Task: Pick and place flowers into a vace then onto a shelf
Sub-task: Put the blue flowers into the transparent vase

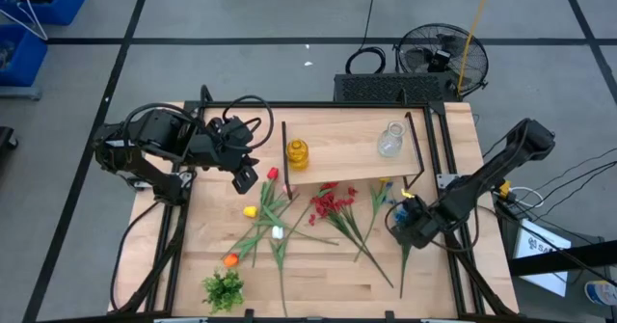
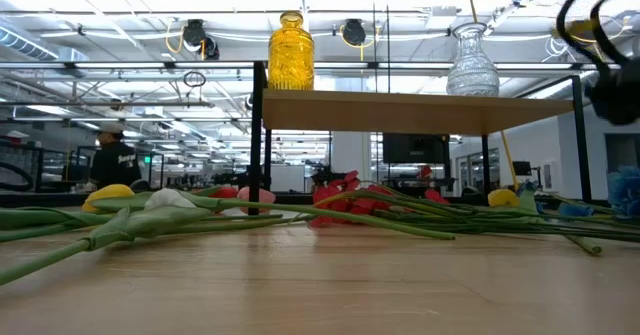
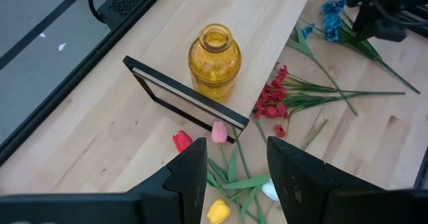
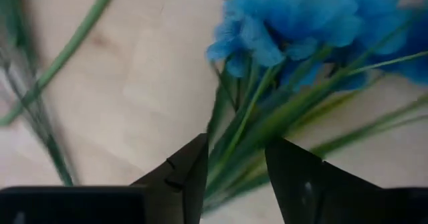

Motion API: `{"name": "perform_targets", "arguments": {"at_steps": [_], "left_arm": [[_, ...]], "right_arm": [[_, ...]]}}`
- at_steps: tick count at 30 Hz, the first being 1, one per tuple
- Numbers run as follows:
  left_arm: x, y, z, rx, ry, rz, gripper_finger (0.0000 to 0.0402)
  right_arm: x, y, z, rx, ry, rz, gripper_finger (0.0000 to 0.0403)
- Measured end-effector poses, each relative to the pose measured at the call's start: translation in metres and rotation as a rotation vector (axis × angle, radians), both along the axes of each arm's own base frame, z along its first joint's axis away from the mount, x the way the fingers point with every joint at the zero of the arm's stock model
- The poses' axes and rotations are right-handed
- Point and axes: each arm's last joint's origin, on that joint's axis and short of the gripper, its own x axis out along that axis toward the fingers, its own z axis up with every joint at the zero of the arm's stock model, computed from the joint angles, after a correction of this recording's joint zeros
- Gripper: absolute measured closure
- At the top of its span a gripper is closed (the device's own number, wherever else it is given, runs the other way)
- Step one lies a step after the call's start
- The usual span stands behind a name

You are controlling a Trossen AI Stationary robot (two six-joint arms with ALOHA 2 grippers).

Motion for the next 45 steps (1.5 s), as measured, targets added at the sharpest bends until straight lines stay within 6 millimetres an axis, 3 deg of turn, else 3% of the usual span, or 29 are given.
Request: {"name": "perform_targets", "arguments": {"at_steps": [7, 10, 15, 20, 24, 28, 32, 35, 39, 42, 45], "left_arm": [[0.0, 0.0, 0.0, 0.001, 0.0, -0.002, 0.0241], [0.0, 0.0, 0.0, 0.001, 0.0, -0.001, 0.0241], [0.0, 0.0, 0.0, -0.001, -0.001, 0.0, 0.0241], [0.0, 0.0, 0.0, 0.0, -0.001, -0.003, 0.0241], [0.001, 0.0, 0.001, -0.004, -0.009, -0.002, 0.0241], [0.001, 0.0, 0.001, -0.005, -0.009, -0.001, 0.0241], [0.001, 0.0, 0.001, -0.005, -0.011, -0.001, 0.0241], [0.001, 0.0, 0.001, -0.006, -0.012, -0.002, 0.0241], [0.001, 0.0, 0.001, -0.007, -0.017, -0.002, 0.0241], [0.001, 0.0, 0.001, -0.007, -0.018, -0.002, 0.0241], [0.002, 0.0, 0.001, -0.004, -0.022, -0.007, 0.0241]], "right_arm": [[-0.011, -0.009, -0.027, 0.041, 0.026, -0.116, 0.0279], [-0.01, -0.008, -0.025, 0.043, 0.01, -0.075, 0.0317], [0.0, 0.0, -0.003, 0.083, -0.074, 0.052, 0.0393], [0.02, 0.022, 0.045, 0.174, -0.35, 0.257, 0.0398], [0.035, 0.043, 0.096, 0.069, -0.757, 0.538, 0.0399], [0.047, 0.045, 0.135, -0.24, -1.061, 0.581, 0.04], [0.052, 0.034, 0.181, -0.606, -1.254, 0.528, 0.0401], [0.048, 0.022, 0.22, -0.887, -1.278, 0.525, 0.0401], [0.034, -0.001, 0.278, -1.234, -1.156, 0.409, 0.0402], [0.021, -0.021, 0.313, -1.4, -0.945, 0.249, 0.0402], [0.011, -0.037, 0.332, -1.493, -0.679, 0.133, 0.0402]]}}
